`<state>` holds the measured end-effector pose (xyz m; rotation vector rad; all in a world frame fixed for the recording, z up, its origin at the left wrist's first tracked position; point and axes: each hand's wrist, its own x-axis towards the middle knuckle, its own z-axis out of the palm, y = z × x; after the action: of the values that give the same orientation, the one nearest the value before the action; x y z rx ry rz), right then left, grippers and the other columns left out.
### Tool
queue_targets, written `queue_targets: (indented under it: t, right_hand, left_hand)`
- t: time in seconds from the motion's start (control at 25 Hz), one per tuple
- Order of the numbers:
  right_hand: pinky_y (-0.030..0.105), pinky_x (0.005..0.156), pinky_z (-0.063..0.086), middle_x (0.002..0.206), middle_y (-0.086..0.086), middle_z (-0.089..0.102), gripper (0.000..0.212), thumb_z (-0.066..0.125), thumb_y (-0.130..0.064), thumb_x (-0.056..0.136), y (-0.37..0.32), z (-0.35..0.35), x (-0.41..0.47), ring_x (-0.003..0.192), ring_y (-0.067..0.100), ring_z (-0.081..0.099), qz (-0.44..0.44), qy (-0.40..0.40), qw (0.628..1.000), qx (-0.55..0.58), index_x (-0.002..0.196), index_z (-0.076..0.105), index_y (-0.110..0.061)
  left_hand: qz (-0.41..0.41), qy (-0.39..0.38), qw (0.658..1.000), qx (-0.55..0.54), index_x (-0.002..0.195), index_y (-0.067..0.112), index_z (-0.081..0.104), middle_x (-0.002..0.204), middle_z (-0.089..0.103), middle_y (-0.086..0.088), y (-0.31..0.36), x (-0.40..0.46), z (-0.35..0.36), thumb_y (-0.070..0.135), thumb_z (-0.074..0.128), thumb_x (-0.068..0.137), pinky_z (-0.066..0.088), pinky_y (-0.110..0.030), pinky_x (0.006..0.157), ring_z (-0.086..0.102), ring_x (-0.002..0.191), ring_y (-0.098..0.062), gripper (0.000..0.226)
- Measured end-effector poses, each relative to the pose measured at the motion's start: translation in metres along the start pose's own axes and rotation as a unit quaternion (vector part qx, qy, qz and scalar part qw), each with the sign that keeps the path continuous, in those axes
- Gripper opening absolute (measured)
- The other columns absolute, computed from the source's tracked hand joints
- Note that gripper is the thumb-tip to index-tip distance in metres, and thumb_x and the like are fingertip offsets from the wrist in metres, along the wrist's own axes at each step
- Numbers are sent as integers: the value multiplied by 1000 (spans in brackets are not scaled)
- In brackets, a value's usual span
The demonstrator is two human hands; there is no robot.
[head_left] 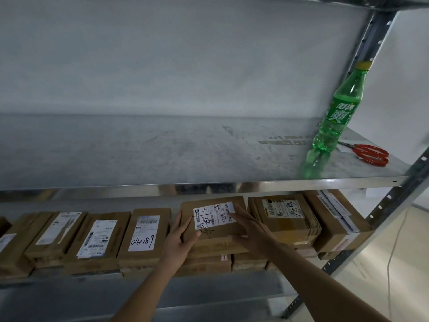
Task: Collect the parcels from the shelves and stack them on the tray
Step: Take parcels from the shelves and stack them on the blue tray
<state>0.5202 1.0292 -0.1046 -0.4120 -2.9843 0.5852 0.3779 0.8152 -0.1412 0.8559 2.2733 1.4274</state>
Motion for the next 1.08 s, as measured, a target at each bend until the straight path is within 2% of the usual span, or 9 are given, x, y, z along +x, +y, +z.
queue_targets:
  t: [0.16, 0.32, 0.4, 0.48, 0.56, 0.64, 0.72, 0.88, 1.08]
  right_hand:
    - [37, 118, 29, 163, -4, 16, 80, 52, -61, 86, -1, 6, -6, 147, 13, 19, -7, 25, 1000, 10, 150, 41, -15]
    - [32, 117, 28, 164, -8, 13, 74, 62, -49, 91, -26, -15, -8, 144, 7, 20, -20, 17, 1000, 6, 153, 35, -19]
    - [26, 116, 27, 162, -13, 19, 72, 65, -43, 93, -40, -24, -8, 142, 3, 24, -22, -8, 1000, 19, 155, 33, -22]
    - [28, 115, 36, 159, -11, 29, 71, 65, -44, 93, -57, -36, -9, 142, 10, 37, -17, -27, 998, 51, 154, 33, -26]
    - [30, 111, 42, 155, -12, 34, 67, 64, -42, 93, -76, -49, -10, 139, 12, 42, -28, -43, 996, 77, 152, 34, -31]
    - [30, 111, 38, 151, -15, 36, 63, 65, -39, 94, -97, -59, -9, 138, 9, 39, -63, -61, 991, 101, 149, 34, -36]
    - [39, 117, 35, 157, -12, 32, 68, 66, -49, 90, -115, -61, -10, 145, 11, 31, -101, -74, 984, 124, 149, 33, -40]
    - [47, 124, 14, 164, -16, 10, 84, 59, -72, 81, -152, -52, -21, 151, 7, 9, -158, -110, 977, 92, 153, 31, -39]
    - [33, 120, 18, 155, -26, 5, 76, 63, -58, 89, -211, -51, -66, 145, 0, 12, -250, -134, 953, 106, 154, 31, -36]
  left_hand:
    - [5, 6, 1000, 6, 148, 32, 39, 157, 4, 23, 1, -7, -9, 42, 74, 82, 17, -26, 115, 6, 144, 1, 75]
    - [10, 19, 1000, 16, 148, 30, 38, 156, 5, 20, 15, -19, -24, 39, 73, 84, 18, -14, 109, 8, 140, 3, 73]
    - [5, 24, 1000, 12, 147, 30, 41, 159, 8, 18, 24, -27, -35, 41, 73, 83, 26, -20, 111, 14, 142, 0, 72]
    - [2, 47, 999, 2, 143, 35, 45, 158, 11, 19, 37, -42, -50, 42, 74, 83, 32, -21, 108, 20, 141, -2, 67]
    - [-15, 89, 996, 11, 142, 36, 44, 155, 11, 19, 49, -59, -66, 43, 75, 81, 30, -22, 109, 18, 137, 1, 69]
    - [-43, 113, 992, 34, 145, 34, 42, 158, 13, 17, 58, -78, -84, 56, 74, 76, 30, -33, 116, 20, 140, -3, 79]
    - [-62, 128, 989, 50, 147, 33, 39, 160, 15, 14, 62, -102, -99, 61, 71, 75, 37, -39, 114, 27, 143, -9, 84]
    - [-97, 185, 975, 69, 151, 32, 31, 151, 7, 23, 77, -175, -119, 44, 71, 86, 27, -26, 114, 19, 138, -1, 78]
    - [-131, 258, 952, 99, 152, 30, 30, 154, 8, 23, 97, -270, -137, 53, 68, 84, 29, -24, 111, 19, 137, -1, 82]
